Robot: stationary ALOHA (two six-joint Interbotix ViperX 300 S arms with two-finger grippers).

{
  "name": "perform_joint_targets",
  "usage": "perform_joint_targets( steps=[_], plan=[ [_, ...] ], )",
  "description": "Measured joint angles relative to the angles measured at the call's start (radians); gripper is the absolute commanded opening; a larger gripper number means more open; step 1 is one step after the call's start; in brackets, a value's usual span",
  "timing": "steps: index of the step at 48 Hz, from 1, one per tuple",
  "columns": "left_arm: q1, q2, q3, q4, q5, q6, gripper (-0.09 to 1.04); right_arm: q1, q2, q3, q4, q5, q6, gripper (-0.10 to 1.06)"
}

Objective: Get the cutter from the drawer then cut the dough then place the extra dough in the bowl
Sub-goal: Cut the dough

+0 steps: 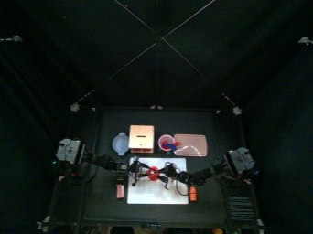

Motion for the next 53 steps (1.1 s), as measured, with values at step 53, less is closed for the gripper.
perform_joint_targets(
  steps=[53],
  plan=[
    [0.002, -0.003, -0.005, 0.041, 0.072, 0.005, 0.58, -0.054, 0.005, 0.017, -0.032, 0.054, -0.003, 0.66]
  ],
)
